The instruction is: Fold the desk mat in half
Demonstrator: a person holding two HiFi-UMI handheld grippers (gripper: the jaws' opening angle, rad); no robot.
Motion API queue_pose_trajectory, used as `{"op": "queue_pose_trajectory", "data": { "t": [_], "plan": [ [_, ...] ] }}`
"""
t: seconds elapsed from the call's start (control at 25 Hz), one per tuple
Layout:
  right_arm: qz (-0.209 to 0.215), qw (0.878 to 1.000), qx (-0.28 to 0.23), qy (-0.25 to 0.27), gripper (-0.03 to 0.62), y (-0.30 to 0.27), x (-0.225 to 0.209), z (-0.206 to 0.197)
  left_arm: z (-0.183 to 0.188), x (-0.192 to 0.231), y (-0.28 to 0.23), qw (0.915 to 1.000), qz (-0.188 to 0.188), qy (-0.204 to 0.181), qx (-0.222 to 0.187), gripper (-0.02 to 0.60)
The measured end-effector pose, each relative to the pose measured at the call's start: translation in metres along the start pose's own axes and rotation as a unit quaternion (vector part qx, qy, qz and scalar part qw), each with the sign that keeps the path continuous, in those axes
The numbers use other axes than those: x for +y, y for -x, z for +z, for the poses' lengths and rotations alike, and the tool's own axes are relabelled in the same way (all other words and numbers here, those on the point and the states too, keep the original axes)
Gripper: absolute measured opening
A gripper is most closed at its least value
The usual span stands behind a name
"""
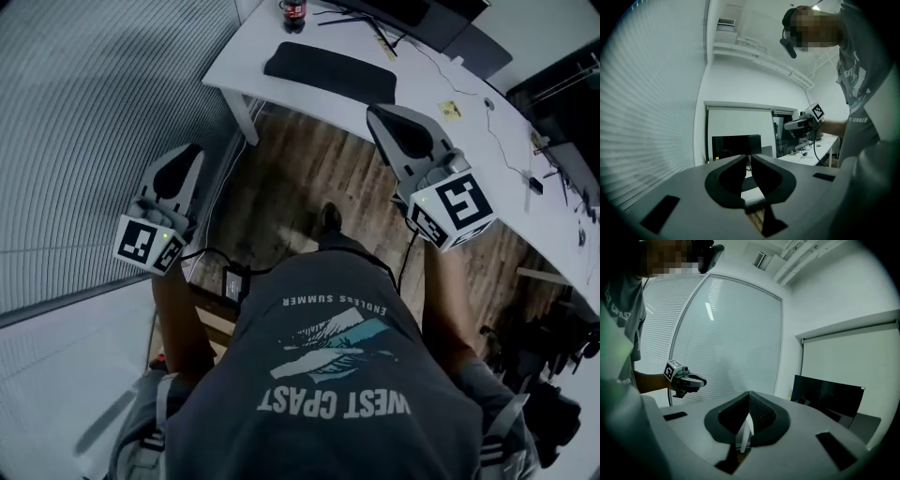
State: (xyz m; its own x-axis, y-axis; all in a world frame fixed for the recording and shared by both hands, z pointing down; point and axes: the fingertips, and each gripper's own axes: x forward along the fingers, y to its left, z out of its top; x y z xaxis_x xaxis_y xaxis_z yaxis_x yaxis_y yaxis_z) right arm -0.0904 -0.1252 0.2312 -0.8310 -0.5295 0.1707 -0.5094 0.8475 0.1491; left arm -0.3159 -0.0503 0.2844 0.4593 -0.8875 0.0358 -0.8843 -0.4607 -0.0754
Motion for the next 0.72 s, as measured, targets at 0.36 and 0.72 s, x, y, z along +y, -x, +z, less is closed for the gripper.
{"op": "queue_pose_trajectory", "data": {
  "t": [0.36,0.72],
  "plan": [
    [-0.014,1.000,-0.001,-0.006,0.025,0.018,-0.010,0.000,0.000,-0.017,-0.008,0.9998,-0.018,0.000,0.006,0.046],
    [-0.021,1.000,-0.001,-0.012,0.025,0.030,-0.016,-0.001,0.003,-0.023,-0.016,0.9996,-0.026,-0.003,0.007,0.046]
  ]
}}
